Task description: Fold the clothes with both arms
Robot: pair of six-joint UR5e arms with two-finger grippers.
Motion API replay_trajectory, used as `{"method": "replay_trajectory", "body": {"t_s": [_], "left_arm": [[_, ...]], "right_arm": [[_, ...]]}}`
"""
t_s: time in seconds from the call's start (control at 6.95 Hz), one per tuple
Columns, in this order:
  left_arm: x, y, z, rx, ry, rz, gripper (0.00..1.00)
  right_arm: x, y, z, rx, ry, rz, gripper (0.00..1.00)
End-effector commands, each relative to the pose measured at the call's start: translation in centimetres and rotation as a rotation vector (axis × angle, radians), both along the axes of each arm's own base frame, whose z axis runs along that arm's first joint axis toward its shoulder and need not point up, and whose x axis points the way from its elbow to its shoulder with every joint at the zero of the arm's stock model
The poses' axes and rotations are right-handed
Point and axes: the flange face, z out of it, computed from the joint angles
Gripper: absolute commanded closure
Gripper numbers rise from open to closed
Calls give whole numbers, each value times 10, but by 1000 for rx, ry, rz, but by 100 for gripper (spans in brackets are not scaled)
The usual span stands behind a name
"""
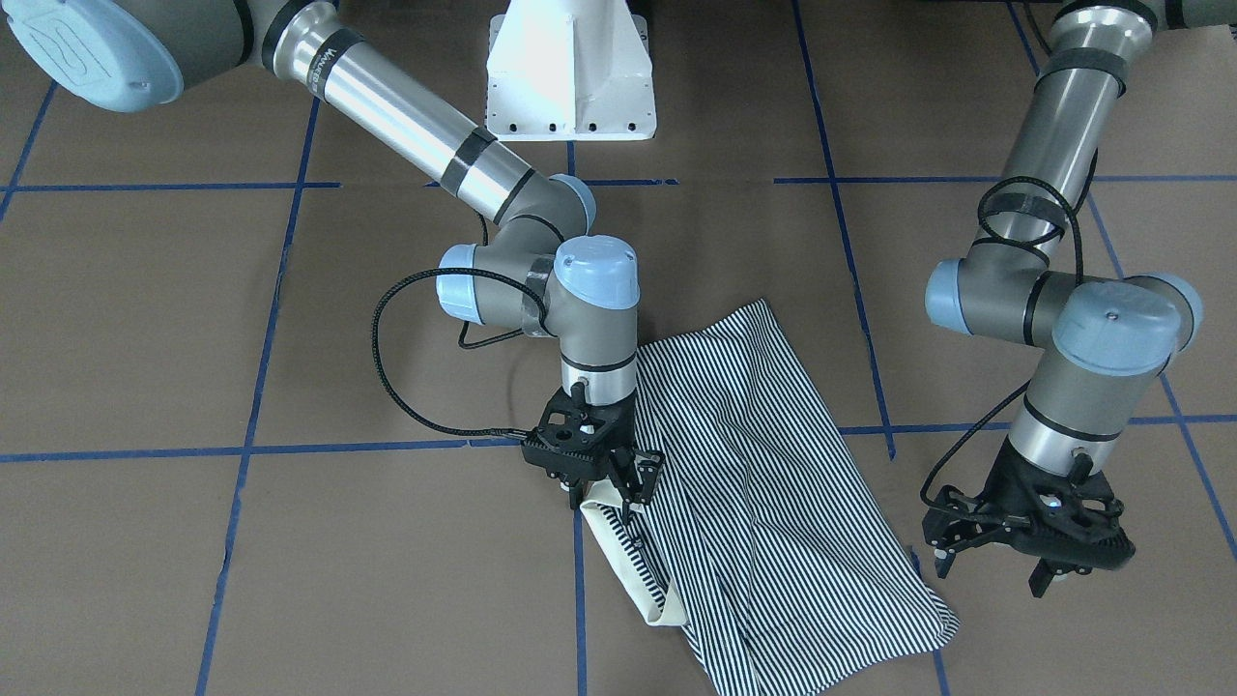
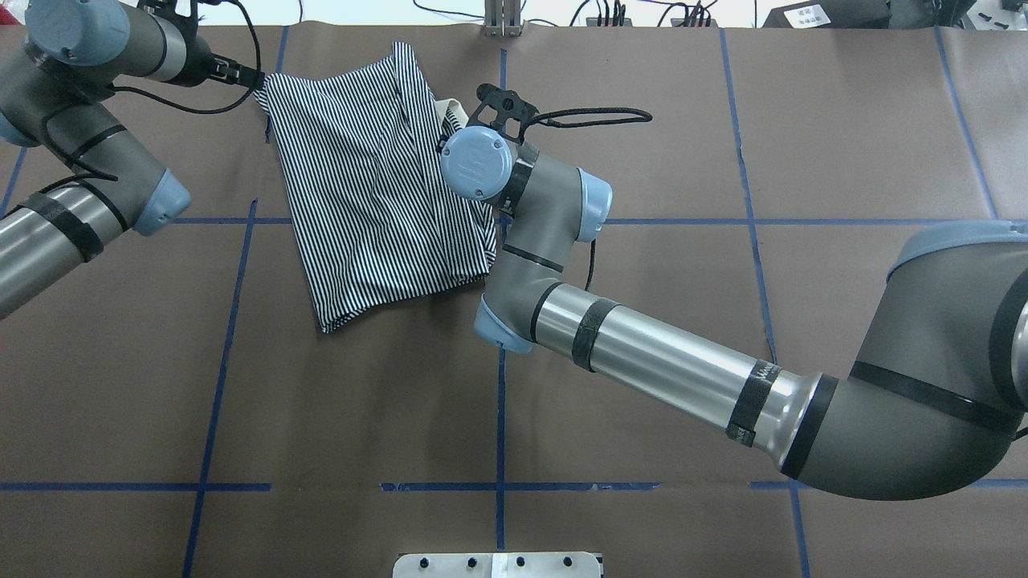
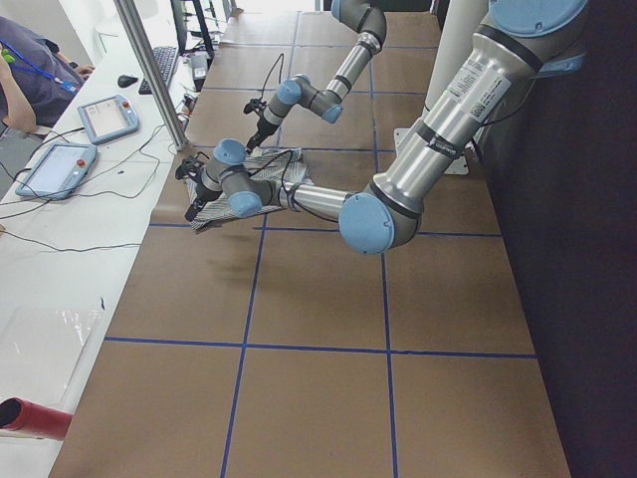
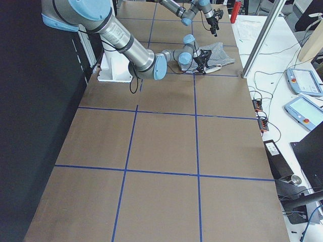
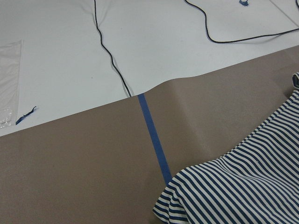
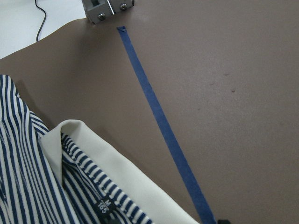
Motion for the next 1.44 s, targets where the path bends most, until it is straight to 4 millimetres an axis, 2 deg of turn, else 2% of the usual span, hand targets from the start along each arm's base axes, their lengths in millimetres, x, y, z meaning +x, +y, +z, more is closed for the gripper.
{"method": "replay_trajectory", "body": {"t_s": [0.0, 0.14, 0.29, 0.43, 0.58, 0.72, 1.01, 1.15, 1.29], "left_arm": [[0, 0, 0, -1, 0, 0, 0], [-1, 0, 0, 1, 0, -1, 0], [0, 0, 0, 1, 0, 0, 0], [0, 0, 0, 0, 1, -1, 0], [0, 0, -1, 1, 2, -1, 0], [0, 0, -3, 4, 4, -1, 0], [0, 0, -5, 5, 7, 0, 0], [0, 0, -6, 7, 9, 0, 0], [1, 0, -7, 7, 9, 1, 0]], "right_arm": [[0, 1, -7, -13, 4, 6, 100], [2, 2, -18, -18, 10, 3, 100], [9, 6, -36, -14, 8, -1, 100], [21, 20, -40, -11, -1, -13, 100], [33, 49, -22, 0, -15, -36, 100], [53, 68, -3, -3, -6, -41, 100], [92, 149, 58, 36, 12, -54, 100], [117, 181, 84, 67, 25, -46, 100], [136, 203, 101, 78, 31, -50, 100]]}}
